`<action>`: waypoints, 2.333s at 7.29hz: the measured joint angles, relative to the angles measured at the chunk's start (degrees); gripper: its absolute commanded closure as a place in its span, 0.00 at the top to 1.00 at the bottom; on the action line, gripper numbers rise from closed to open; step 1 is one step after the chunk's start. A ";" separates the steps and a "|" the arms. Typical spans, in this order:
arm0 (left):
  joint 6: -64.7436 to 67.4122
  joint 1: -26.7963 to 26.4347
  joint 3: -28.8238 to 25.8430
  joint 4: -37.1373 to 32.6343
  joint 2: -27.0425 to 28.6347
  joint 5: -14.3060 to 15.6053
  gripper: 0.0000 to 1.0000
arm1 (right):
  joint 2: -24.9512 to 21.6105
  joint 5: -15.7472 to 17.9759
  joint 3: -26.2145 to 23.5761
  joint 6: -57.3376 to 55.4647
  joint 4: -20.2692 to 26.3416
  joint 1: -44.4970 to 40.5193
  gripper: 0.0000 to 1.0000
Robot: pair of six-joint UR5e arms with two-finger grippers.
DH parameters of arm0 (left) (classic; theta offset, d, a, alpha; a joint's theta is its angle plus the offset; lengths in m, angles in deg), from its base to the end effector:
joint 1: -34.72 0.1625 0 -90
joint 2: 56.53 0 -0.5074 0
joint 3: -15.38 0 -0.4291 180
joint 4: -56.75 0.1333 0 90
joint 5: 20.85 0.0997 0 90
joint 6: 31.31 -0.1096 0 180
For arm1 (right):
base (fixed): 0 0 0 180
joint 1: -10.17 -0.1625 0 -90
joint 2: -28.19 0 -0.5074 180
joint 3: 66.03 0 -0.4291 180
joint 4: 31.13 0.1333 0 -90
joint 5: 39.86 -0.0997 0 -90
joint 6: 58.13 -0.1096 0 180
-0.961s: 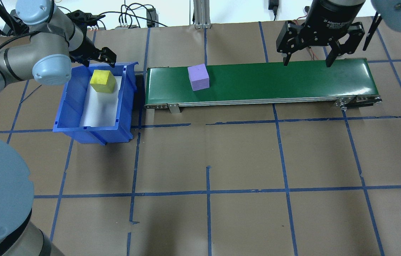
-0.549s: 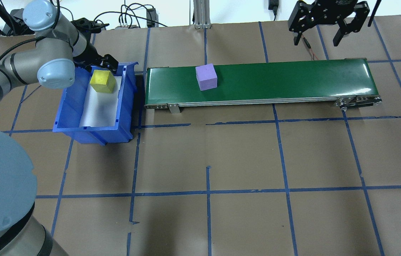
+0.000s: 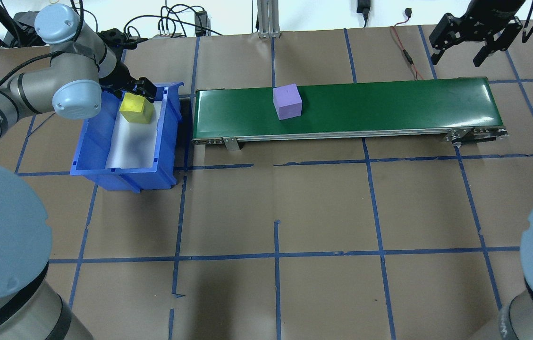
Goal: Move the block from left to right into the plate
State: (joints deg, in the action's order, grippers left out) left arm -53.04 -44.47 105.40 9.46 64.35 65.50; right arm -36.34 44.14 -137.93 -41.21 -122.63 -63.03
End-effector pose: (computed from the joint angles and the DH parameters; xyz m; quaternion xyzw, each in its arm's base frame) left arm 0.0026 -0.7616 0.2910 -0.0979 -0.9894 0.1076 0.0016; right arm -0.0729 -0.7424 0.4469 0.0016 0.9973 0.0338 0.0649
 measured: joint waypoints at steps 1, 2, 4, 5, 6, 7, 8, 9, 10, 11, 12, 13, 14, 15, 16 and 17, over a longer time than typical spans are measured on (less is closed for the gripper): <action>-0.02 0.08 -0.09 0.00 0.13 0.09 1.00 | 2.32 -1.33 -0.53 4.15 -2.08 1.85 1.00; 0.02 0.12 -0.04 0.05 0.40 0.10 0.88 | 4.33 -2.77 -0.98 7.36 -3.44 3.27 1.00; 0.20 0.17 0.26 0.15 1.07 0.08 0.38 | 6.05 -6.87 -2.65 11.03 -4.44 5.25 1.00; 0.42 0.17 0.37 0.17 1.28 0.13 0.30 | 6.29 -9.27 -3.43 12.59 -4.97 5.81 1.00; 0.59 0.17 0.29 0.18 1.51 0.42 0.30 | 6.38 -11.29 -3.89 13.57 -5.69 6.04 1.00; 1.17 0.17 -0.10 0.18 1.29 0.96 0.30 | 6.36 -12.72 -4.44 14.00 -6.08 6.11 1.00; 3.06 0.16 -0.67 0.20 -0.01 1.06 0.30 | 6.27 -13.36 -5.08 14.20 -6.30 6.12 1.00; 5.15 0.05 -1.05 0.18 -2.20 0.80 0.30 | 6.15 -13.62 -5.43 14.28 -6.42 6.14 1.00; 6.26 -0.19 -1.14 -0.02 -5.01 0.29 0.30 | 6.11 -13.72 -5.56 14.28 -6.51 6.14 1.00; 6.85 -0.73 -0.97 -0.26 -7.82 -0.90 0.30 | 6.09 -13.75 -5.59 14.33 -6.60 6.15 1.00; 8.19 -1.98 -0.76 -0.51 -9.69 -2.09 0.30 | 6.06 -13.76 -5.61 14.52 -6.64 6.15 1.00; 11.39 -4.54 -0.77 -0.90 -10.58 -2.46 0.30 | 6.02 -13.77 -5.60 14.80 -6.66 6.15 1.00; 16.41 -8.01 -0.79 -1.18 -10.74 -2.42 0.30 | 6.00 -13.77 -5.57 14.97 -6.66 6.15 0.99; 21.26 -10.72 -0.53 -1.30 -10.44 -2.46 0.30 | 5.99 -13.77 -5.56 15.05 -6.67 6.15 0.99; 24.46 -12.51 -0.11 -1.39 -9.78 -2.67 0.30 | 5.99 -13.77 -5.58 15.23 -6.65 6.15 0.99; 25.99 -13.90 0.18 -1.28 -8.61 -2.83 0.30 | 5.96 -13.77 -5.60 15.68 -6.61 6.15 0.99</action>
State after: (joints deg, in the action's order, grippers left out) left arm -27.05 -58.37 105.58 8.18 55.75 62.67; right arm -30.37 30.37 -143.54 -25.53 -129.25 -56.88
